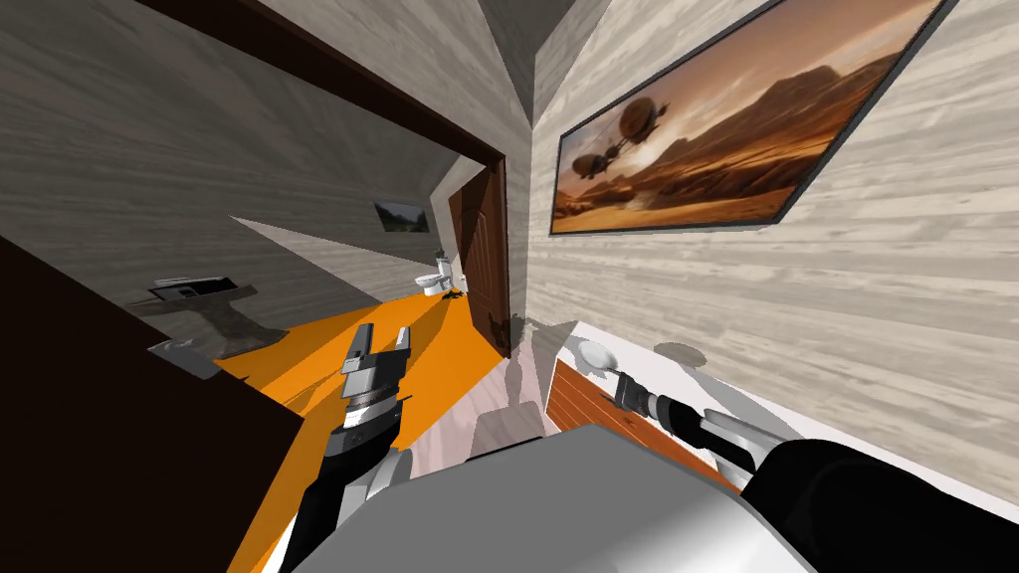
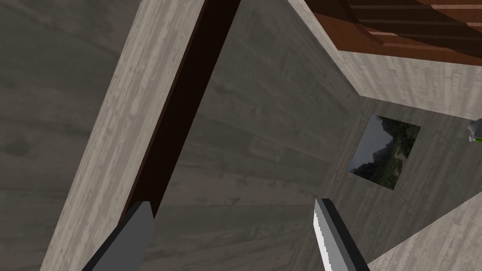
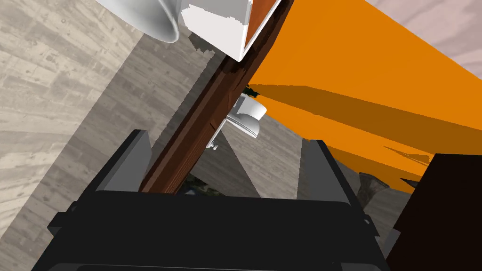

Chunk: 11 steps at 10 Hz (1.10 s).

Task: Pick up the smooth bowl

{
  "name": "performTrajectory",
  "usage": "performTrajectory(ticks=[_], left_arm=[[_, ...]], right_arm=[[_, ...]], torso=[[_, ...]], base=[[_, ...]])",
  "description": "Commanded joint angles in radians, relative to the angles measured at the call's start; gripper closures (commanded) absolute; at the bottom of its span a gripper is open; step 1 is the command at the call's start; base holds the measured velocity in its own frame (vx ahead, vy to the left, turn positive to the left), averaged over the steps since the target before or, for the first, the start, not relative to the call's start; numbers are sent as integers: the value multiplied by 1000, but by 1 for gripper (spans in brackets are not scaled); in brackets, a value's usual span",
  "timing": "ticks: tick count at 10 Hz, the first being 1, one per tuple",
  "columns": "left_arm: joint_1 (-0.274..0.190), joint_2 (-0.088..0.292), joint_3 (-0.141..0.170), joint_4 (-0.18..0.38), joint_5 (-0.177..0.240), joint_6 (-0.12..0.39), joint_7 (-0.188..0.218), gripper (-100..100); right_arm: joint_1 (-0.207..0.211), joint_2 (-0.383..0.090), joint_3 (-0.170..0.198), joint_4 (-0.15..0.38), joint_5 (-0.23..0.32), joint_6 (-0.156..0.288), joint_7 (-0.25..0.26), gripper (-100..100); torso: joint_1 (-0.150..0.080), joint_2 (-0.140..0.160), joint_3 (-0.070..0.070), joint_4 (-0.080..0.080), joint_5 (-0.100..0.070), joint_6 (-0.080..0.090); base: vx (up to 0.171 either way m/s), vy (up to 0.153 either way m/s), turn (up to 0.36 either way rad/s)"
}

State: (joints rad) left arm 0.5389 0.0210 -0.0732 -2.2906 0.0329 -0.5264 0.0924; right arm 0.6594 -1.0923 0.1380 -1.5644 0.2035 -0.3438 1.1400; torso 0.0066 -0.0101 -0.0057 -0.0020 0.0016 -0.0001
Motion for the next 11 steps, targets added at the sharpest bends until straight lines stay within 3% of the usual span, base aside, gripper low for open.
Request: performTrajectory(ticks=[1,6,10,11], left_arm=[[0,0,0,0,0,0,0,0],[0,0,0,0,0,0,0,0],[0,0,0,0,0,0,0,0],[0,0,0,0,0,0,0,0]], right_arm=[[33,-38,14,18,6,37,50,-100],[63,-135,90,103,20,129,151,-100],[79,-164,129,141,28,165,192,-100],[89,-167,153,158,32,180,206,-100]], torso=[[0,0,0,0,0,0],[-4,2,1,0,-1,0],[-7,3,1,1,-2,0],[-8,5,3,1,-2,1]], base=[[145,105,143],[131,42,122],[104,-22,69],[71,-61,43]])
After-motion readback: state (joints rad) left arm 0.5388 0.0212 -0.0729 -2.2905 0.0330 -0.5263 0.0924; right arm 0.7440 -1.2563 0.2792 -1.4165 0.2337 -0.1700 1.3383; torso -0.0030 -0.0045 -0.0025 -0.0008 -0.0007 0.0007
